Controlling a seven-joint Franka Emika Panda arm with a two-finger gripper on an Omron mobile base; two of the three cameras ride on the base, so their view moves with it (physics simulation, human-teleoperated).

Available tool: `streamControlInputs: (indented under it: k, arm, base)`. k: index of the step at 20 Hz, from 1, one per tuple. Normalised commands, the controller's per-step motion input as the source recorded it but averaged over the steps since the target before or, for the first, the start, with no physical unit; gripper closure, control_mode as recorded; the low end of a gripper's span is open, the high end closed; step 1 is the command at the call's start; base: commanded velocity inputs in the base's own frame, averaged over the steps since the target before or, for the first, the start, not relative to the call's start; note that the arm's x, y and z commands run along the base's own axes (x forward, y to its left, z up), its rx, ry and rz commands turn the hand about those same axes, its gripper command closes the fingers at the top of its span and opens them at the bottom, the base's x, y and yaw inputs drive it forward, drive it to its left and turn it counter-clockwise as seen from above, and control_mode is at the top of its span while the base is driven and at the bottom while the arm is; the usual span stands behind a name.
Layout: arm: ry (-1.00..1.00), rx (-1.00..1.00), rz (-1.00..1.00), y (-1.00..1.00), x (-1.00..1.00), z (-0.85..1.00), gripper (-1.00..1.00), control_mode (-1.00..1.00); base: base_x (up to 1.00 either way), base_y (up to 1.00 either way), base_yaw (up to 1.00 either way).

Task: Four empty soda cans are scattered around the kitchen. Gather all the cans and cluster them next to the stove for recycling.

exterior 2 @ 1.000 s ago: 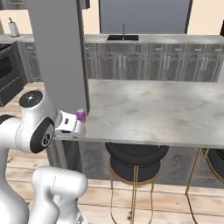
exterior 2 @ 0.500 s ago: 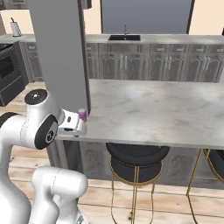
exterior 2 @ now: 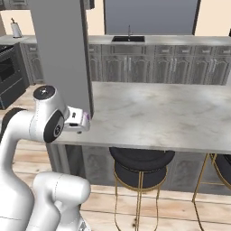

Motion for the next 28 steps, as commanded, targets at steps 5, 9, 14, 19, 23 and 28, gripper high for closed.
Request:
streamControlInputs:
  k: [5, 9, 14, 19, 23, 28]
  arm:
    - [0.00, 0.00, 0.00, 0.25, 0.32, 0.00, -1.00, -1.00]
    - [0.00, 0.00, 0.00, 0.23, 0.31, 0.00, -1.00, -1.00]
    - [0.00, 0.00, 0.02, 0.23, 0.36, -0.11, -1.00, -1.00]
    - [0.00, 0.00, 0.05, 0.26, 0.40, -0.22, -1.00, -1.00]
    - [-0.01, 0.00, 0.04, 0.23, 0.37, -0.25, -1.00, -1.00]
    - [-0.06, 0.00, 0.02, 0.07, 0.32, -0.18, -1.00, -1.00]
  base:
    - [0.00, 0.00, 0.00]
    - [0.00, 0.00, 0.00]
    - [0.00, 0.00, 0.00]
    - [0.00, 0.00, 0.00]
    - [0.00, 0.00, 0.00]
    - [0.00, 0.00, 0.00]
